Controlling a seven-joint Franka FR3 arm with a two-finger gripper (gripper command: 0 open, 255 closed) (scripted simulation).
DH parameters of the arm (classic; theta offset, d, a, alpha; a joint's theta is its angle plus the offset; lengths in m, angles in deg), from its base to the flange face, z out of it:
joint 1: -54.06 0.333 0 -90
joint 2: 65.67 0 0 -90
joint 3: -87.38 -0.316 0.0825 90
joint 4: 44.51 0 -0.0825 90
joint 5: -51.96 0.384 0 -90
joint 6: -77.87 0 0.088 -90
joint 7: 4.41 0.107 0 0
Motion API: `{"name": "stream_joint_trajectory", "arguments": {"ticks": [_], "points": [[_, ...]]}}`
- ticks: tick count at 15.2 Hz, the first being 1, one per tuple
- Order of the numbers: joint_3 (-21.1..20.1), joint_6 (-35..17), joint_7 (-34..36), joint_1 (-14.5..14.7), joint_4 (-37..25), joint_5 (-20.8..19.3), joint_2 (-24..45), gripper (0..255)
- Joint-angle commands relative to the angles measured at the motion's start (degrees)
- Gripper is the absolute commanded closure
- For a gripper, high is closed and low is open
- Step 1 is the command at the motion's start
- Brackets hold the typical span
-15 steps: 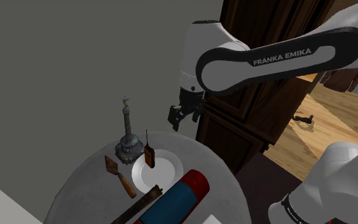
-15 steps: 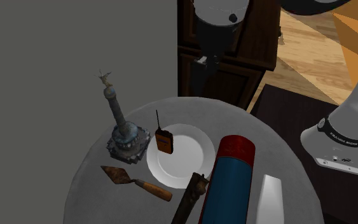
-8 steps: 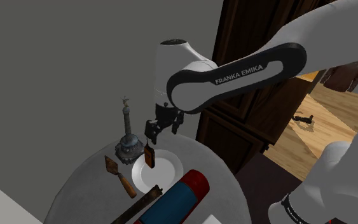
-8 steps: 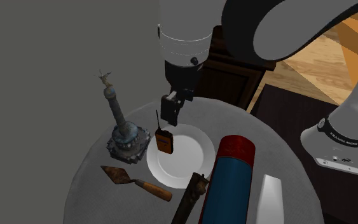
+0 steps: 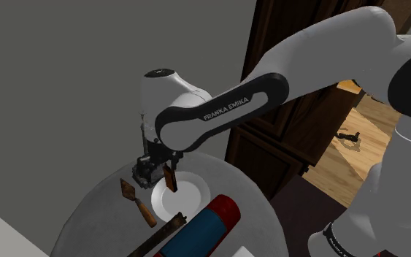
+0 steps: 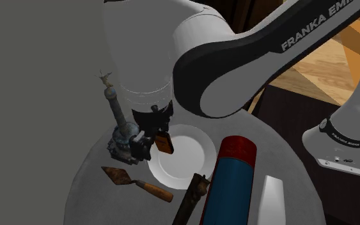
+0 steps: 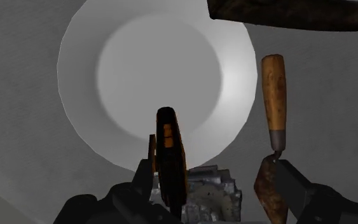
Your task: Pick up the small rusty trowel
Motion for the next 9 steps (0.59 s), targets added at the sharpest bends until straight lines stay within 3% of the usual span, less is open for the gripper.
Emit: {"name": "stream_joint_trajectory", "arguments": {"ticks": [1, 7, 9], "points": [[-0.2, -0.1, 1.7, 1.6, -4.2, -1.5, 4.6, 0], [0.1, 1.3, 4.7, 6.7, -17.9, -4.8, 17.6, 0], [0.3, 0.8, 4.8, 7.0, -18.4, -5.0, 18.6, 0]]}}
